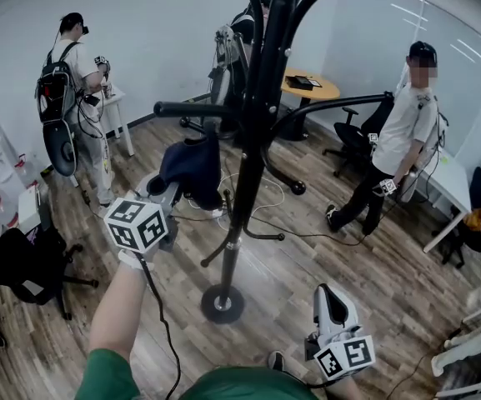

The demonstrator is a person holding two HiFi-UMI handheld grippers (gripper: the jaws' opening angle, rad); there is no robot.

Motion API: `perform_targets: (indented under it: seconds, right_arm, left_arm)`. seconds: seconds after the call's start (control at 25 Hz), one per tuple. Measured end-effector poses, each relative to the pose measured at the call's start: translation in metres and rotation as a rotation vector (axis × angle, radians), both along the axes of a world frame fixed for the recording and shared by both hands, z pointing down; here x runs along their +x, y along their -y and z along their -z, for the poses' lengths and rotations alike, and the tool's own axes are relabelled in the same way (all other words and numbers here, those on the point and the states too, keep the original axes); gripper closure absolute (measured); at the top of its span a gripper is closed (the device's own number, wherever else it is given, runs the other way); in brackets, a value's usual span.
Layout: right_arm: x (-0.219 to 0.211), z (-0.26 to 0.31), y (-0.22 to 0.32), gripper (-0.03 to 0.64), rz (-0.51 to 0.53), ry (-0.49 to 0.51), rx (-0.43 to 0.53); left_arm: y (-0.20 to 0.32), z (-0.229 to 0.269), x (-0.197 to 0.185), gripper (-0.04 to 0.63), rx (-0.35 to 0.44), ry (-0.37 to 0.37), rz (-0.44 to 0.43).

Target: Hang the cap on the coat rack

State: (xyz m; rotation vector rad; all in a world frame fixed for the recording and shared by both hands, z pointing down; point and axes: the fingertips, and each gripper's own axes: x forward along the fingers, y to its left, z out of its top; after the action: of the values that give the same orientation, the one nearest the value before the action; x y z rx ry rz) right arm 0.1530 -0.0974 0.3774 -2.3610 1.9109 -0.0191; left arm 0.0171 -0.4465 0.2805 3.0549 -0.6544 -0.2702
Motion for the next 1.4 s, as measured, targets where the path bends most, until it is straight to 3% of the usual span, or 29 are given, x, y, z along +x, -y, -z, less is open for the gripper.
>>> perform_targets:
  seconds: [0.28, 0.52, 0.8, 1.12, 1.4]
  right_arm:
    - [-0.002, -0.001, 0.000, 0.615, 0.012, 0.007, -0.006]
    - [-0.001, -0.006, -0.005, 0.615, 0.011, 0.014, -0.009]
    - [0.000, -0.014, 0.006, 0.615, 0.052, 0.028, -0.039]
    - [-0.014, -0.019, 0.033, 0.615, 0.145, 0.037, -0.051]
    - [-0.020, -0.012, 0.068, 0.615, 0.260, 0.032, -0.031]
  left_arm:
    - [-0.007, -0.014, 0.014, 0.568, 0.001, 0.045, -0.045]
    - [-0.009, -0.030, 0.012, 0.552, 0.006, 0.066, -0.031]
    - [-0.016, -0.036, 0.005, 0.392, -0.028, 0.037, -0.043]
    - [-0.021, -0.057, -0.045, 0.385, -0.027, 0.051, 0.071]
    - [-0.032, -0.076, -0.089, 0.426, -0.042, 0.065, 0.225]
